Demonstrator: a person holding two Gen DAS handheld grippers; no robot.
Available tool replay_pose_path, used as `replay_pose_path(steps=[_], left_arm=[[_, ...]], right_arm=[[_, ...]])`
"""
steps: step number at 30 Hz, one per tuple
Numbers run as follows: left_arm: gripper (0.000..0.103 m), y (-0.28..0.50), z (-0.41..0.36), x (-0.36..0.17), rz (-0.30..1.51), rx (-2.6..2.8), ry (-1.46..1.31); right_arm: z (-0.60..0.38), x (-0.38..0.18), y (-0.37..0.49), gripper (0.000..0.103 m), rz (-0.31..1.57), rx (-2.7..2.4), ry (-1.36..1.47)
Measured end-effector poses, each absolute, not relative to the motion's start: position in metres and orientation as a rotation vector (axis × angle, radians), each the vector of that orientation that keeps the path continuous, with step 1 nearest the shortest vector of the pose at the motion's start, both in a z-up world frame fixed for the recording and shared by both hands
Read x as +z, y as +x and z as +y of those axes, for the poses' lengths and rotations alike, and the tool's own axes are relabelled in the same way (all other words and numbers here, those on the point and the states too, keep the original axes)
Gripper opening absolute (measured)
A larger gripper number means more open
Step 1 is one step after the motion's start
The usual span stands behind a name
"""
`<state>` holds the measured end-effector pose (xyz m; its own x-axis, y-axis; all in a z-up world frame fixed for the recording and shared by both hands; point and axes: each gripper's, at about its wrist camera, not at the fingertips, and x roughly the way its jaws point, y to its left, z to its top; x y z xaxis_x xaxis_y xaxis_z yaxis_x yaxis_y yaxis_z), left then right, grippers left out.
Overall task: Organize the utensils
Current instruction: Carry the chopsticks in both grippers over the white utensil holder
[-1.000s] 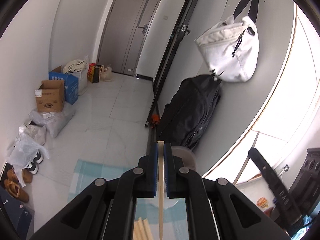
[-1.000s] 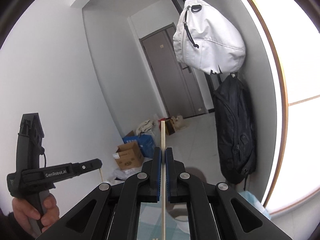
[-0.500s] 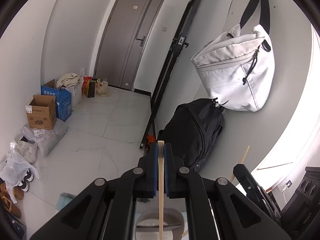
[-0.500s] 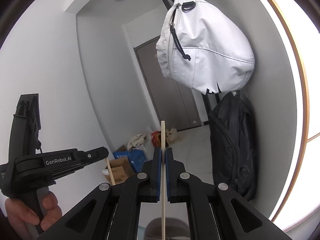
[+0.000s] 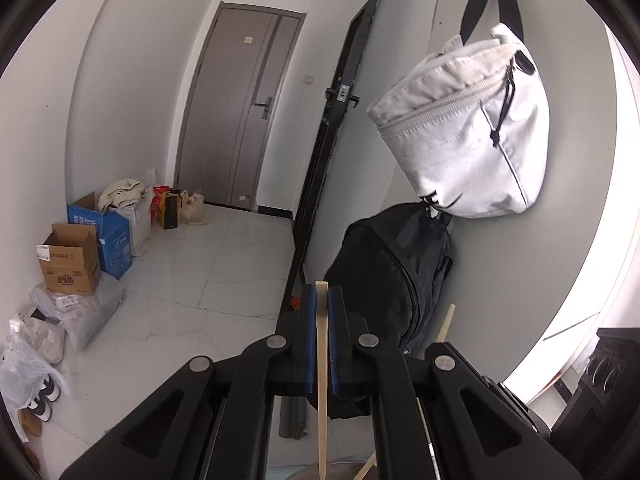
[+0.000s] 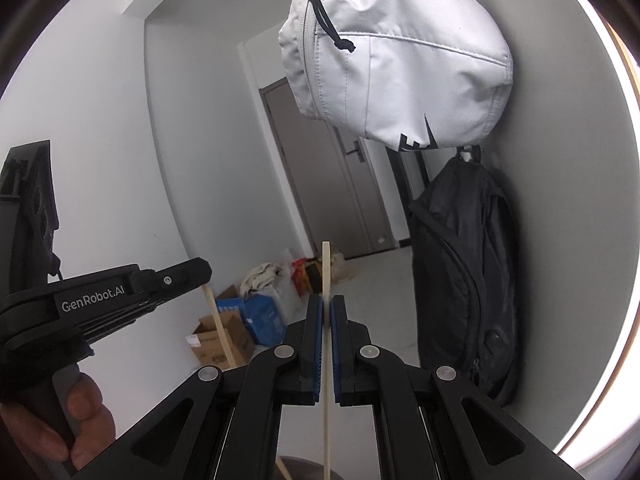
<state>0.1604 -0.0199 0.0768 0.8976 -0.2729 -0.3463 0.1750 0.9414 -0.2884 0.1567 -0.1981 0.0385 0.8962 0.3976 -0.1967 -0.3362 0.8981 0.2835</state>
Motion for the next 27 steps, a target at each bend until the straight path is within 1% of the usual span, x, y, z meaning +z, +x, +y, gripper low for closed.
replay_pose_path(steps=[7,14,18,21,25,27], left_arm=[[0.002,0.155,-0.023,0.055,0.393,-0.302,-0.237],[0.002,0.138,-0.025,0.058,0.406,-0.403,-0.202],[0.002,0.132,-0.028,0.061,0.446,-0.458,-0.19],[0.002,0.131,-0.031,0.06,0.518,-0.531,-0.19],[0.003,0.119,-0.027,0.058,0.564,-0.539,-0.197],[0.003,0.12,-0.022,0.055,0.604,-0.554,-0.233]], right_arm=[[-0.199,0.025,0.146,0.003,0.261,0.417,0.217],[-0.199,0.017,0.124,0.003,0.309,0.477,0.179],[-0.198,0.016,0.109,0.004,0.34,0.5,0.158],[-0.199,0.014,0.105,0.008,0.39,0.525,0.177],[-0.208,0.011,0.101,0.012,0.467,0.524,0.229],[-0.216,0.012,0.094,0.029,0.469,0.507,0.267]])
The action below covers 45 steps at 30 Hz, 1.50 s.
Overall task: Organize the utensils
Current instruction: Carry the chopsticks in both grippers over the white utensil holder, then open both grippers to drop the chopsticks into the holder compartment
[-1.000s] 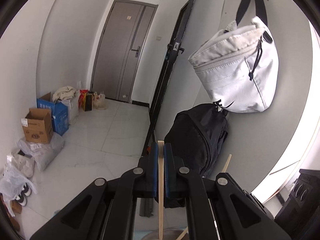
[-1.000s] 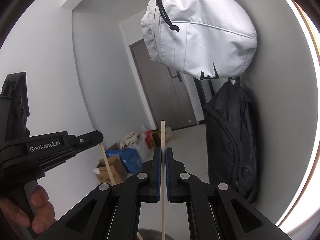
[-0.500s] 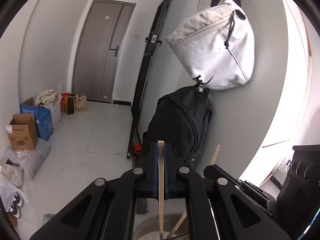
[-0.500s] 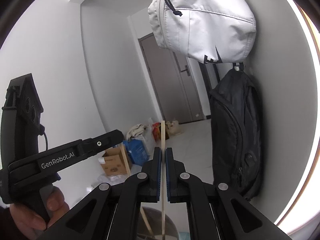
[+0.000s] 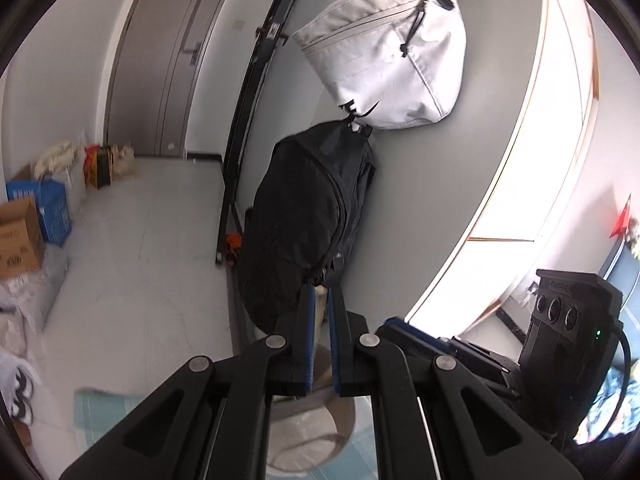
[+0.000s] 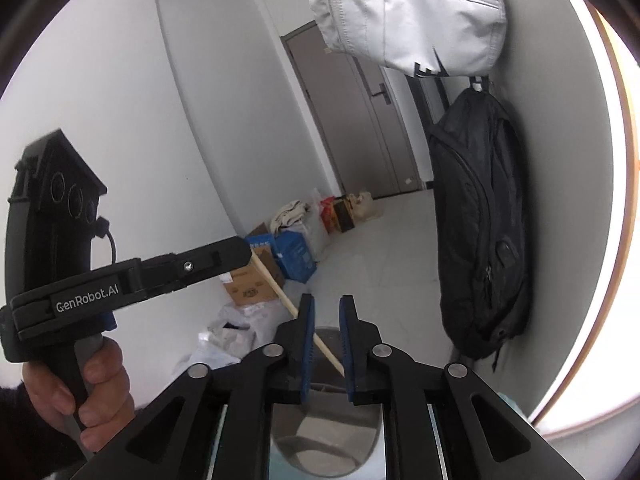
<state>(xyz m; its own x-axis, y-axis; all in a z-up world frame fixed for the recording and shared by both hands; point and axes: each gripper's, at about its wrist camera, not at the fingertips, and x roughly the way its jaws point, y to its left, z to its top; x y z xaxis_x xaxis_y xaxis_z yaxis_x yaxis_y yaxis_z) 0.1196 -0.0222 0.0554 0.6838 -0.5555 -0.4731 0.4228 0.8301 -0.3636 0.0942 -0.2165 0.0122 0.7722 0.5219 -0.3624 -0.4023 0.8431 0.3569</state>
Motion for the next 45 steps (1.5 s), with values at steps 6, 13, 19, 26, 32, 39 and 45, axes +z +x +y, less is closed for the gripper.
replay_pose_path(steps=[6,13,19,26,32,39,45], left_arm=[[0.021,0.111,-0.012,0.056,0.676,-0.514,-0.259],[0.048,0.076,-0.004,0.068,0.637,-0.4,-0.258],[0.063,0.045,0.001,0.079,0.617,-0.356,-0.284],[0.07,0.015,0.0,0.086,0.583,-0.353,-0.271],[0.072,0.014,-0.002,0.084,0.559,-0.326,-0.249],[0.072,0.012,-0.002,0.082,0.563,-0.321,-0.25],[0.072,0.012,0.006,0.076,0.61,-0.315,-0.284]], right_arm=[[-0.234,0.022,0.065,0.047,0.455,0.49,0.324],[-0.237,0.039,0.03,0.064,0.44,0.485,0.302],[-0.239,0.058,-0.004,0.076,0.387,0.496,0.312],[-0.226,0.064,-0.038,0.082,0.349,0.507,0.252],[-0.21,0.058,-0.063,0.082,0.357,0.522,0.213],[-0.2,0.043,-0.069,0.082,0.415,0.541,0.209],[-0.192,0.01,-0.044,0.082,0.67,0.579,0.234]])
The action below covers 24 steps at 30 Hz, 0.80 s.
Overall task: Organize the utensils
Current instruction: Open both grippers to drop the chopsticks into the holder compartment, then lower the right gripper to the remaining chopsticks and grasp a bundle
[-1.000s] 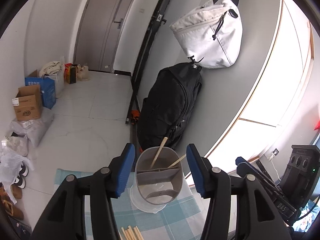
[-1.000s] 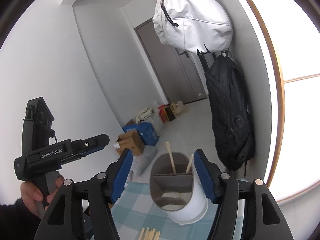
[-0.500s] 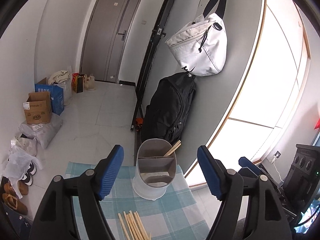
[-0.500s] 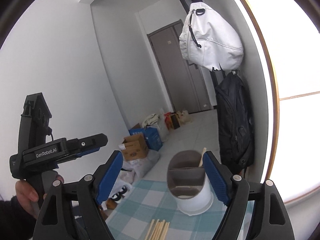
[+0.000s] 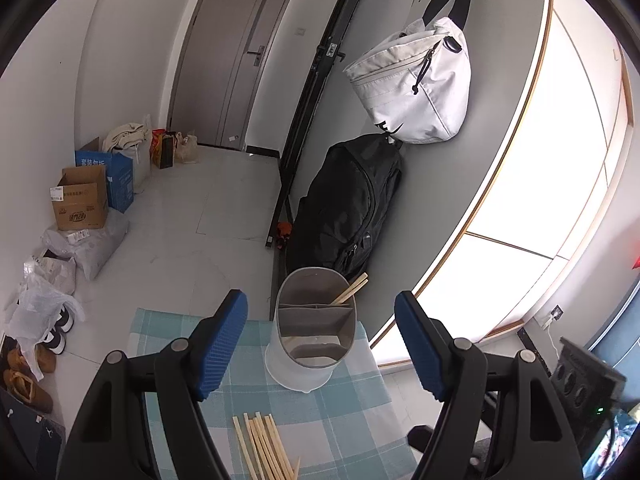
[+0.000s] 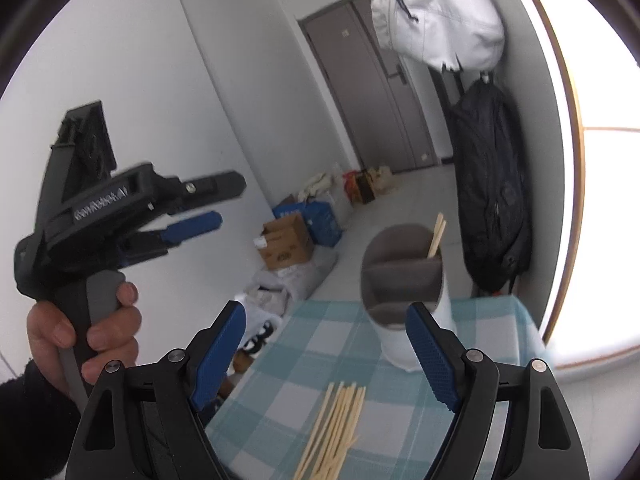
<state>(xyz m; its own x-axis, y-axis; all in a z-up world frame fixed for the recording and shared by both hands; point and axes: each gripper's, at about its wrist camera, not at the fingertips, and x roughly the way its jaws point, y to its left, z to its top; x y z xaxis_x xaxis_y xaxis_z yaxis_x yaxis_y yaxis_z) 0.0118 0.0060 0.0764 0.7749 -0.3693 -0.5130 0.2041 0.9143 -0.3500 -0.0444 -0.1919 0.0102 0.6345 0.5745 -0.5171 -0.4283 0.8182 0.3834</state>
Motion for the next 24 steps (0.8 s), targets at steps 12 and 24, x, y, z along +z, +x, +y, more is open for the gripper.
replay_pose_path(steps=[12,24], left_arm=[[0.072,0.025,0.02,0.062,0.645,-0.279,-0.355],[0.072,0.036,0.029,0.052,0.669,-0.245,-0.38]], right_arm=[[-0.164,-0.171,-0.024,0.029,1.459,0.425,0.498],[-0.145,-0.13,-0.043,0.028,1.265,0.578,0.339]])
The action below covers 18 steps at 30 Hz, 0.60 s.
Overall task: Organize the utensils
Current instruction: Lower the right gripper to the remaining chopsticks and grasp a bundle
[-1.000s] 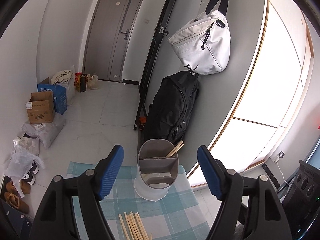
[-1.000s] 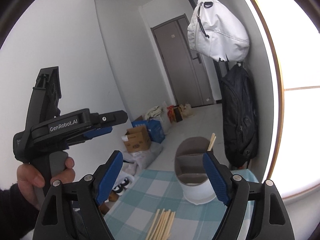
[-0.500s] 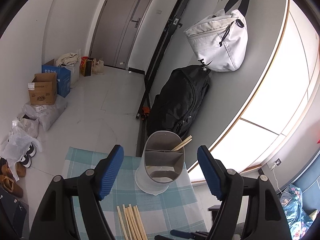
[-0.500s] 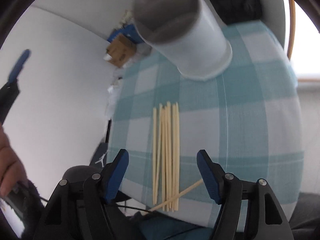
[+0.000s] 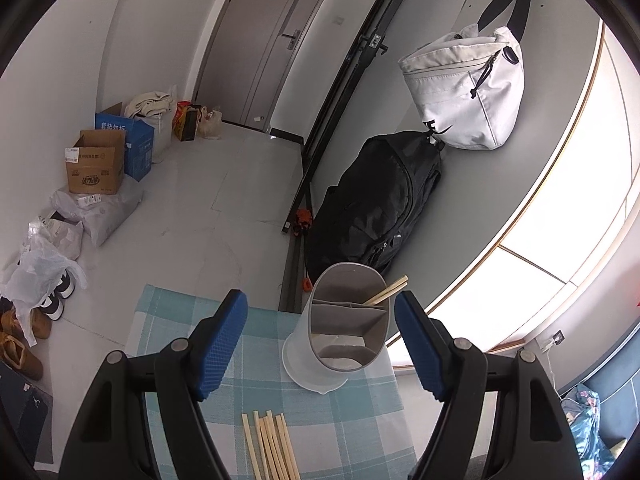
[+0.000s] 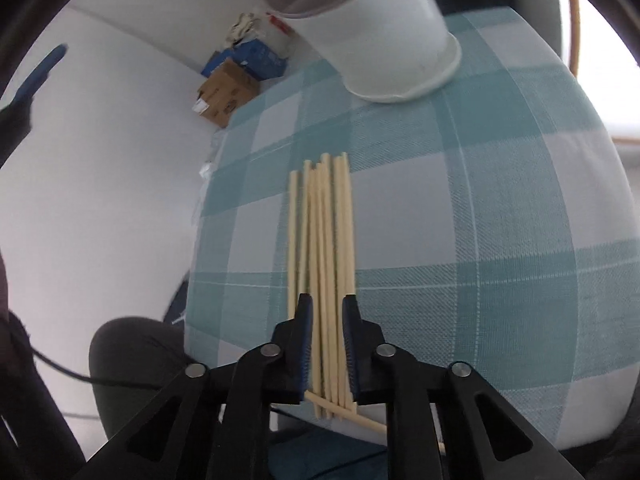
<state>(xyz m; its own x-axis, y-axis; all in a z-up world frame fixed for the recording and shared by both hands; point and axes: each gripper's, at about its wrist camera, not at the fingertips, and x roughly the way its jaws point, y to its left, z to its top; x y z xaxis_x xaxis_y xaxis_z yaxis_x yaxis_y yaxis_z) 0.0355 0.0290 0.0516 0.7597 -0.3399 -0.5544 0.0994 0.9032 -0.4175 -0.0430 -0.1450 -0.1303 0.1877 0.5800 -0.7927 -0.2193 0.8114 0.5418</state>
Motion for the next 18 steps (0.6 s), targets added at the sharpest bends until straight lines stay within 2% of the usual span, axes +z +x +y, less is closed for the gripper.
replay_pose_path(steps=[2,5,18], left_arm=[[0.072,0.034,0.032,0.052,0.665,-0.246,-0.386],[0.072,0.031,0.042,0.051,0.658,-0.235,-0.405],[0.072,0.003,0.112,0.025,0.679,-0.119,-0.525]], right_arm=[[-0.135,-0.12,-0.05,0.047,1.27,0.627,0.226],[-0.112,-0.118,-0.064,0.047,1.272,0.726,0.041],[-0.003,-0.157,-0.075,0.045,1.287,0.963,-0.448]])
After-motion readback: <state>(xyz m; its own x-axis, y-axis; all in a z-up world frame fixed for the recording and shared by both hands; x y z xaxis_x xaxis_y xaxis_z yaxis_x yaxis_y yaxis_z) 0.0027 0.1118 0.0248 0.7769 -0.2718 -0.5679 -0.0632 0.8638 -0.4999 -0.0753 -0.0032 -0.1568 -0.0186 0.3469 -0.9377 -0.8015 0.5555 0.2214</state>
